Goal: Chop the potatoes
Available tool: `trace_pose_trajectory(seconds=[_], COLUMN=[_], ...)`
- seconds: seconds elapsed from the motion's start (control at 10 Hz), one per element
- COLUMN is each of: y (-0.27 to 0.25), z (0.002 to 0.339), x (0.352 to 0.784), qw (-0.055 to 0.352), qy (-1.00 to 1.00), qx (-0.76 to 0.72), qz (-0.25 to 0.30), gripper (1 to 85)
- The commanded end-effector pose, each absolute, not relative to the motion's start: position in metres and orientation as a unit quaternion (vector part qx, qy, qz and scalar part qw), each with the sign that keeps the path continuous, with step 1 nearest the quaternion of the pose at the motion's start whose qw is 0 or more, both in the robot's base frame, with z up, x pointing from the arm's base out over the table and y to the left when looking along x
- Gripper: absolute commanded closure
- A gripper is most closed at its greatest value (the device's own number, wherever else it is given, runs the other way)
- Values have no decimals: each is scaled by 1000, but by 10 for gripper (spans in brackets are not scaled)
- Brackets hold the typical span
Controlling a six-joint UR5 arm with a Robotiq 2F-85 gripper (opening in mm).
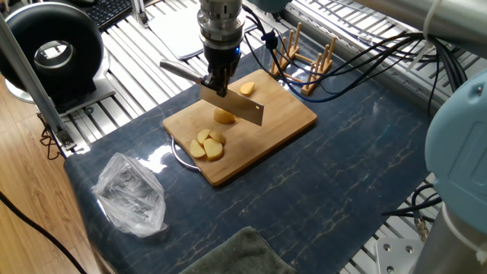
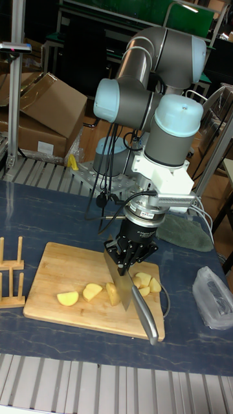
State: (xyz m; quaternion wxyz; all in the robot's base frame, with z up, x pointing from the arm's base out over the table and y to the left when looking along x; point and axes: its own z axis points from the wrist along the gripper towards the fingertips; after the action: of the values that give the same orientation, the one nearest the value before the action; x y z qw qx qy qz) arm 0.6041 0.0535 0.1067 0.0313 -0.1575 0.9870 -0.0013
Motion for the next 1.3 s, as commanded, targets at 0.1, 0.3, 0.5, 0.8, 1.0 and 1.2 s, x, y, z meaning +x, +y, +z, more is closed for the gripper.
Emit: trace_pose_trajectory(seconds=[0.1, 0.3, 0.5, 0.8, 1.0, 1.2], y=[57, 57, 56, 56, 57, 56], z=[107, 105, 103, 101, 99, 95], x=[606, 608, 610, 611, 611, 612], qw=[34, 36, 38, 41, 42, 44], qy=[988, 987, 987, 987, 987, 987], qx=[-154, -154, -155, -156, -157, -157], qz=[8, 6, 5, 7, 8, 6], gripper=[847, 847, 847, 847, 847, 847])
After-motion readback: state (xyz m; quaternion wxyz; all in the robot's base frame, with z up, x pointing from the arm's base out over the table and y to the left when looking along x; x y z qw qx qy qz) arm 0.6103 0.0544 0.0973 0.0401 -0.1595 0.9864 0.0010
